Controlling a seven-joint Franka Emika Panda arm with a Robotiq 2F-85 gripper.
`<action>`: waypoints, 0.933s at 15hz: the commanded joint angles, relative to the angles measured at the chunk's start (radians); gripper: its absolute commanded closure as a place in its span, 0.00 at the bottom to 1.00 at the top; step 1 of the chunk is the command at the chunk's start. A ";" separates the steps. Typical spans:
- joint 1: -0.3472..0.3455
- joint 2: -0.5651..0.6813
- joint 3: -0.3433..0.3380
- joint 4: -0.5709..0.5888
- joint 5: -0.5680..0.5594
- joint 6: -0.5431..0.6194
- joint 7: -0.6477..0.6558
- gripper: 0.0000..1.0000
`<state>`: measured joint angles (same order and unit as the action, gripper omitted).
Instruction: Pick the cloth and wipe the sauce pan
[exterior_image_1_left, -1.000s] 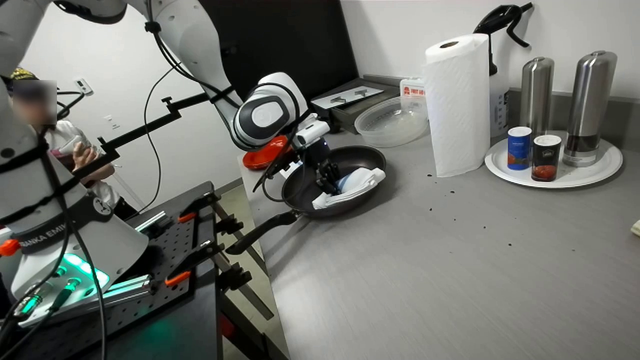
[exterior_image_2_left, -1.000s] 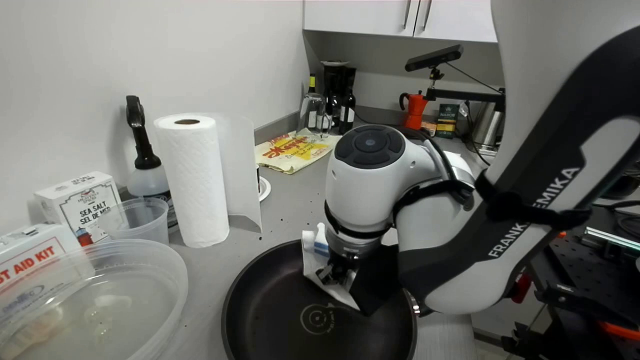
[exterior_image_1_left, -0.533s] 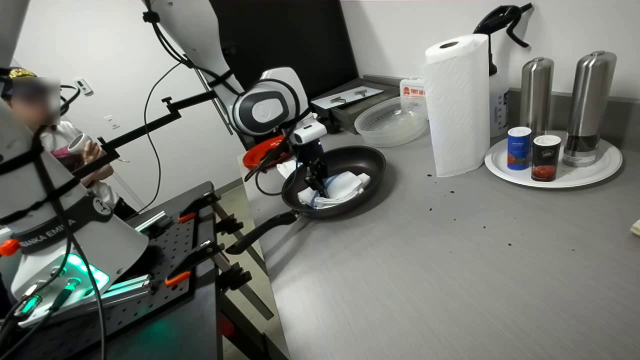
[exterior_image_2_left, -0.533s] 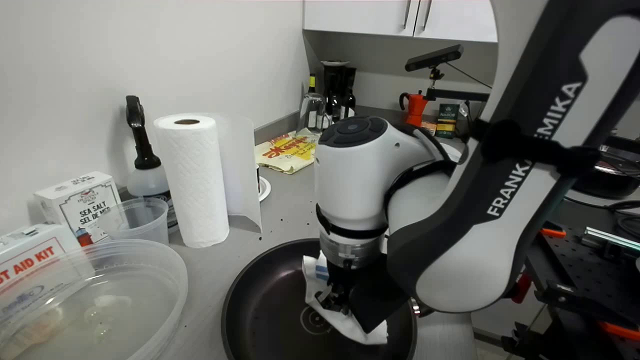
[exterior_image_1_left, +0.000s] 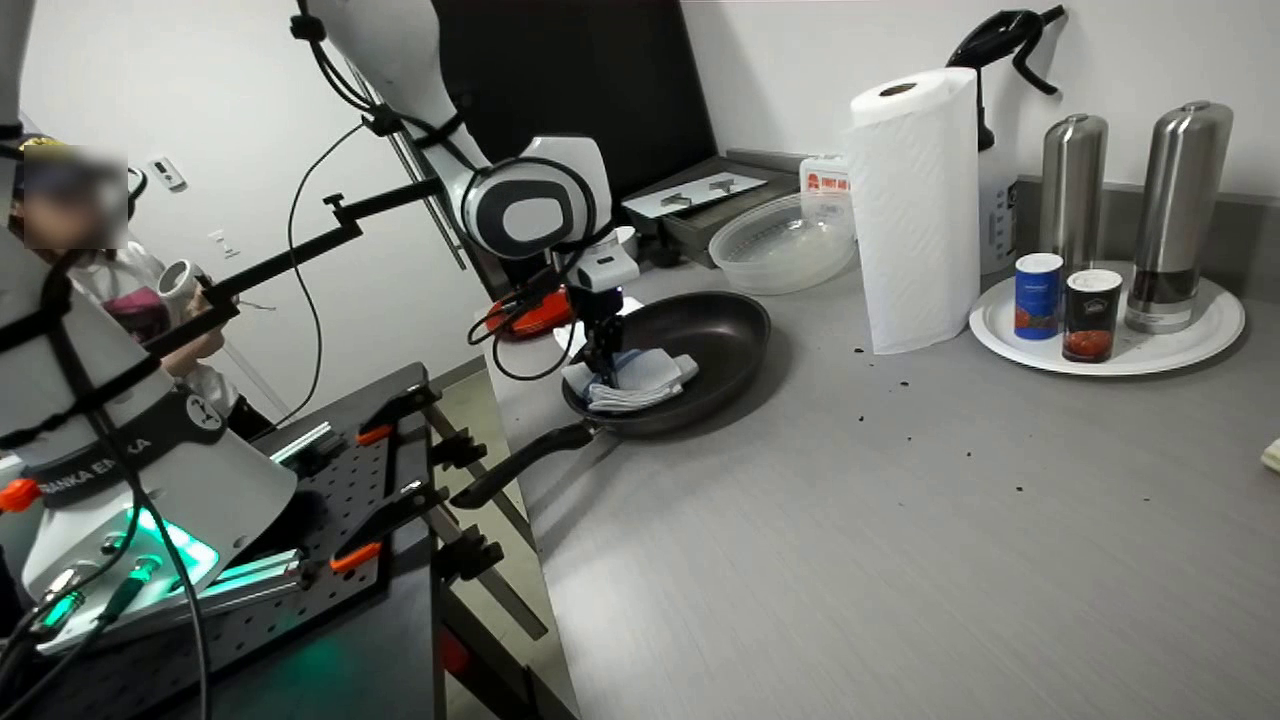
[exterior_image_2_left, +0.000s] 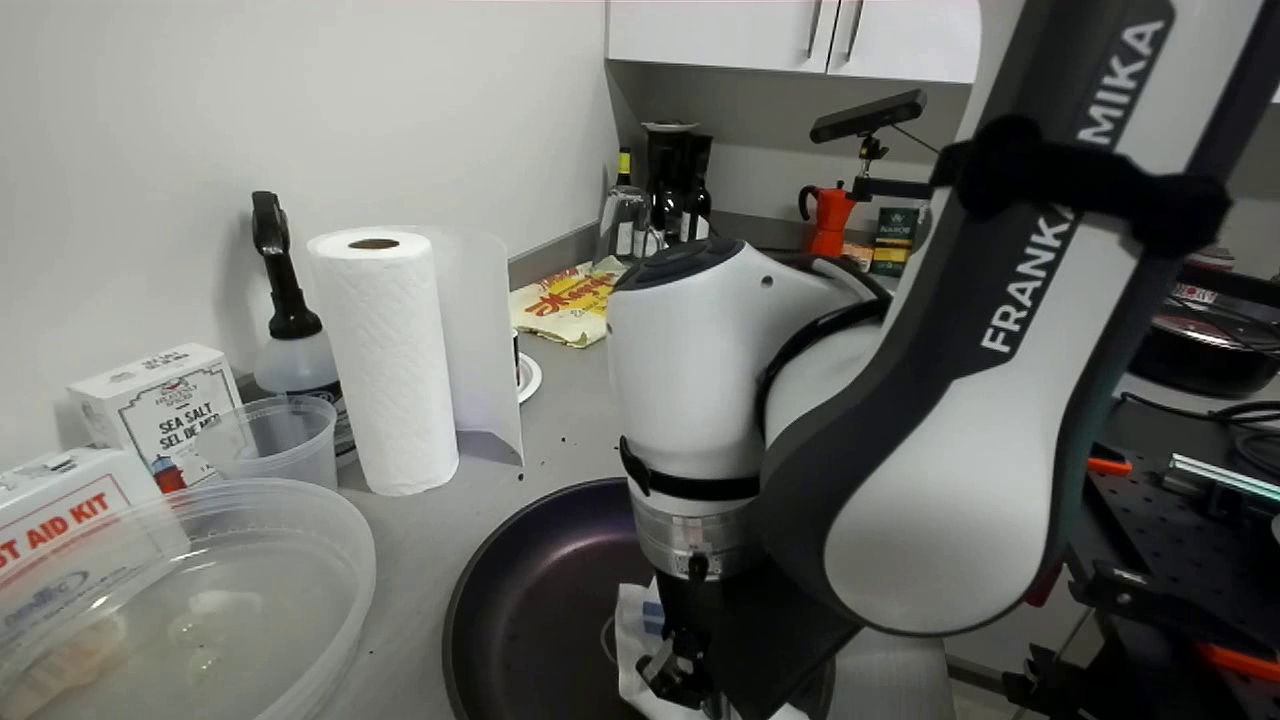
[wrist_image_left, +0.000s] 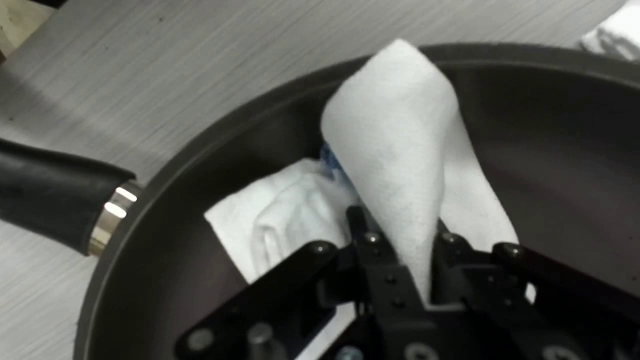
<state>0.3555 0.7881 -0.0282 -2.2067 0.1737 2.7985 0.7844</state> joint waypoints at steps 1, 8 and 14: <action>-0.072 0.026 0.092 0.036 0.036 -0.067 -0.063 0.96; -0.135 0.017 0.142 0.073 0.058 -0.151 -0.137 0.96; -0.265 -0.064 0.200 0.138 0.107 -0.384 -0.354 0.96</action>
<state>0.1694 0.7751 0.1289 -2.1034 0.2246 2.5603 0.5666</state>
